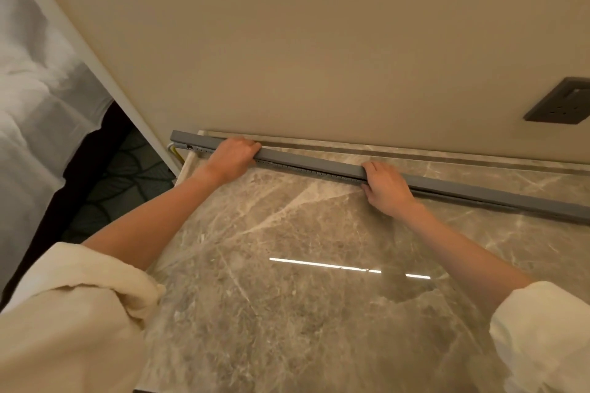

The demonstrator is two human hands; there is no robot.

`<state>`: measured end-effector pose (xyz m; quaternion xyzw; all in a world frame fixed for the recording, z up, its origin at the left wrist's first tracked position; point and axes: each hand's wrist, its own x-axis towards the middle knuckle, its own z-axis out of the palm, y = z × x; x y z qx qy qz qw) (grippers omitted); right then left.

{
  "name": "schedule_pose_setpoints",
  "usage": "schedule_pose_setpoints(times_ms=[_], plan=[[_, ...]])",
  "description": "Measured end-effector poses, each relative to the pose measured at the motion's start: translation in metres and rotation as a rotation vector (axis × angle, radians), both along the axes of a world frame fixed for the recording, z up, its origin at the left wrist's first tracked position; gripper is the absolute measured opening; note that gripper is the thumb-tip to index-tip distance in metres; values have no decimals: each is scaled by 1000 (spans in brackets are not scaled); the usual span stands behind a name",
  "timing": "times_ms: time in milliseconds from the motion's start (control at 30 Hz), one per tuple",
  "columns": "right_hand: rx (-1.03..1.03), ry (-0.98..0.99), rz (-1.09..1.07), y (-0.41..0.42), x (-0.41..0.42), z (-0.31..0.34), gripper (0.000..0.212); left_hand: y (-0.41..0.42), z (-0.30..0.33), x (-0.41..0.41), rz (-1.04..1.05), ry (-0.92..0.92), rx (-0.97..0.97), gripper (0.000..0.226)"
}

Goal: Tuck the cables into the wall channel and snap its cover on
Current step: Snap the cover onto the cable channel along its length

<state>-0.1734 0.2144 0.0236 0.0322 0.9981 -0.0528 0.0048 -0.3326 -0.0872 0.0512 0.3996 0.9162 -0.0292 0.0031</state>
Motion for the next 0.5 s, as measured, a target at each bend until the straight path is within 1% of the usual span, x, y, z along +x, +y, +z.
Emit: schedule_pose_setpoints(times_ms=[133,300,433,500], plan=[[-78,46,139,-40,-27,3,37,-4,-11,1,2,35,71,26],[-207,56,203,-93,-72,7,36,-6,-17,0,17,21,154,37],[-123,15,354,-124,-101,7,37,-11,-12,-6,16,-59,244,32],[-122,49,358,-134,-110,4,34,-15,-11,-8,11,-95,291,31]])
